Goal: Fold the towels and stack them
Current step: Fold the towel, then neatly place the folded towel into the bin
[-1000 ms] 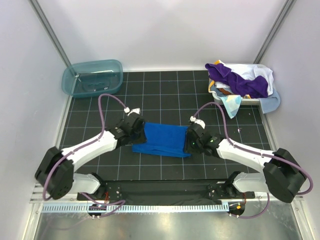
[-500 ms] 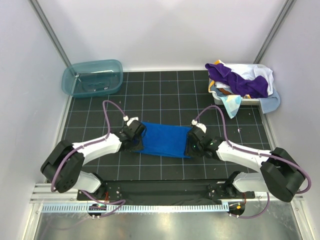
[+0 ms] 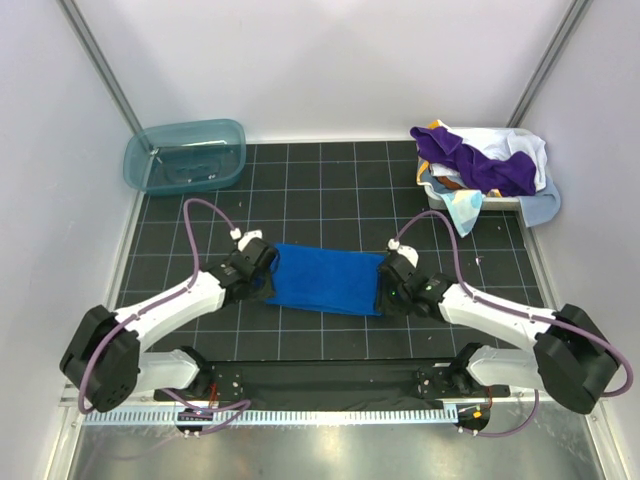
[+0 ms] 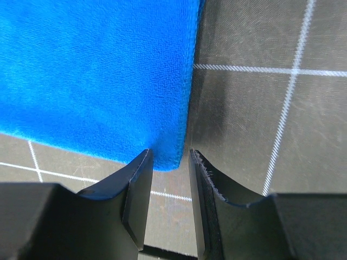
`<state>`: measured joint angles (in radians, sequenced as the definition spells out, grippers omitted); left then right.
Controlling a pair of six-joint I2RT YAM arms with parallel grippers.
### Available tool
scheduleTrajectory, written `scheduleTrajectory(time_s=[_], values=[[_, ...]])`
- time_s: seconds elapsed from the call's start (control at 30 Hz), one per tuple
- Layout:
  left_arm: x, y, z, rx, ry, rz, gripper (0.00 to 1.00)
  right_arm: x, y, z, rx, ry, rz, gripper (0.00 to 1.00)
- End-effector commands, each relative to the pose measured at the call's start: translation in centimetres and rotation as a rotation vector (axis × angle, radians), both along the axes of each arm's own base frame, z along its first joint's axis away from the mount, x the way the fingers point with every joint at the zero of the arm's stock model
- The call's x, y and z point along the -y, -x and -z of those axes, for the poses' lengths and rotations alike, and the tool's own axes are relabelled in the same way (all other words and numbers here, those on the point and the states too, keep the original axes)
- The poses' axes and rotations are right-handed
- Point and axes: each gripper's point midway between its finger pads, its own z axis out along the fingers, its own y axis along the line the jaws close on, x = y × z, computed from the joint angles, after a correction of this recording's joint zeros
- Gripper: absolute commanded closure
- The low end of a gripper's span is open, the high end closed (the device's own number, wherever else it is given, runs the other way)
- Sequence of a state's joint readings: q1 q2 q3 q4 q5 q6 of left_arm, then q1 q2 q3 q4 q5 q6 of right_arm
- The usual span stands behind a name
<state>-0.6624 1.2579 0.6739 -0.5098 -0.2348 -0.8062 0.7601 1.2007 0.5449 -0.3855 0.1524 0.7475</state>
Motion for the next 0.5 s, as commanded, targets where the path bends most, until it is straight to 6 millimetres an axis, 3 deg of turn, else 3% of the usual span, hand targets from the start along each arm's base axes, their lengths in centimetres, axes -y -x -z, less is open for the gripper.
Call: scheduleTrajectory(time_s=[0.0,0.07,0.23,0.33,0.47], values=[[0.9,-1.8,-4.5,0.099,0.046,0.013,0.68,-0.3,-1.4,-3.4,0.084,-0.018,0.013,0.6],[1.5,-2.8,-6.1,0.137,0.062,0.02,0.64,-0.2,-1.7,-4.4,0.106,-0.017,0.016,0.6],[2.7,-4.8,-7.4,0.159,0.054,0.049,0.6,-1.5,-2.9,-6.7,0.148,-0.063,0.011,0.59],[2.5,-6.2,-6.7,0.148,0.022,0.03,0.58,-3.3,-4.2,-7.5,0.157,-0.099,0.0,0.59],[0.6,-7.7,-4.0,0.094,-0.046,-0.016,0.52,-5.7,-6.0,-8.4,0.172,-0.141,-0.017,0.59]])
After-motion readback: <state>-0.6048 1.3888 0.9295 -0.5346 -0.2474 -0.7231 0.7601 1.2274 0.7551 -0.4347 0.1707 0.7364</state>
